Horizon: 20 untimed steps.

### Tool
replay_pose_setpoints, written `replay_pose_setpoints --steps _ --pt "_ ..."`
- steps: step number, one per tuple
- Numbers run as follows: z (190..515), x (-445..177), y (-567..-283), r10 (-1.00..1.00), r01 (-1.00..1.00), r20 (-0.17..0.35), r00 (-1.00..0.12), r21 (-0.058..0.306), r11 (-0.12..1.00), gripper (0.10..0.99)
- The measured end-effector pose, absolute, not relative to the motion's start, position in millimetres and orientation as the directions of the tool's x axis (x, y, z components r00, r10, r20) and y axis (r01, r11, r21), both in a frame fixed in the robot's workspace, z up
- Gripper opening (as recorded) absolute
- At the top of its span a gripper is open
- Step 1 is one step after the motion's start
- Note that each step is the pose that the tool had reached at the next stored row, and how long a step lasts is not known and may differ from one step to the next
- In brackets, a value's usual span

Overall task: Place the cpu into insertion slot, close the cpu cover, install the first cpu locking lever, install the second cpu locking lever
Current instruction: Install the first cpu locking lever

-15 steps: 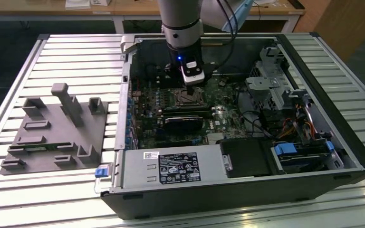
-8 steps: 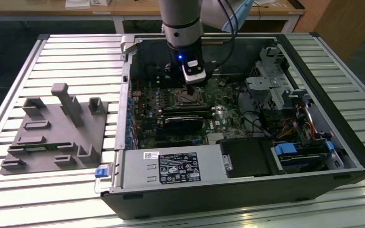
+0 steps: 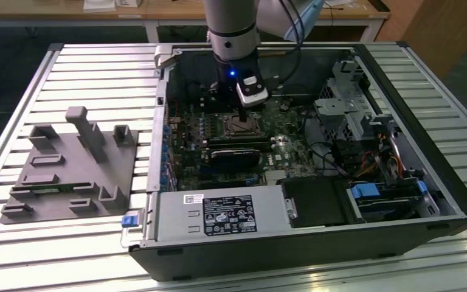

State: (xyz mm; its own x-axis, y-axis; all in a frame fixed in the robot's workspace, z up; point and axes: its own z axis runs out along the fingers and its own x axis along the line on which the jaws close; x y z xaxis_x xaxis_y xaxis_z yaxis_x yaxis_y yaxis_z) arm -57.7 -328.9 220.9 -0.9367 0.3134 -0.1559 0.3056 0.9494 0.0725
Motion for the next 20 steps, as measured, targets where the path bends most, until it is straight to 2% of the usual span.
replay_pose_setpoints --steps 12,20 --pt "218.1 -56.7 -328.9 0.192 0.184 -0.135 -0.972 0.067 0.981 0.106" --pt "222.8 -54.7 -329.0 0.178 0.171 -0.13 -0.975 0.065 0.983 0.106"
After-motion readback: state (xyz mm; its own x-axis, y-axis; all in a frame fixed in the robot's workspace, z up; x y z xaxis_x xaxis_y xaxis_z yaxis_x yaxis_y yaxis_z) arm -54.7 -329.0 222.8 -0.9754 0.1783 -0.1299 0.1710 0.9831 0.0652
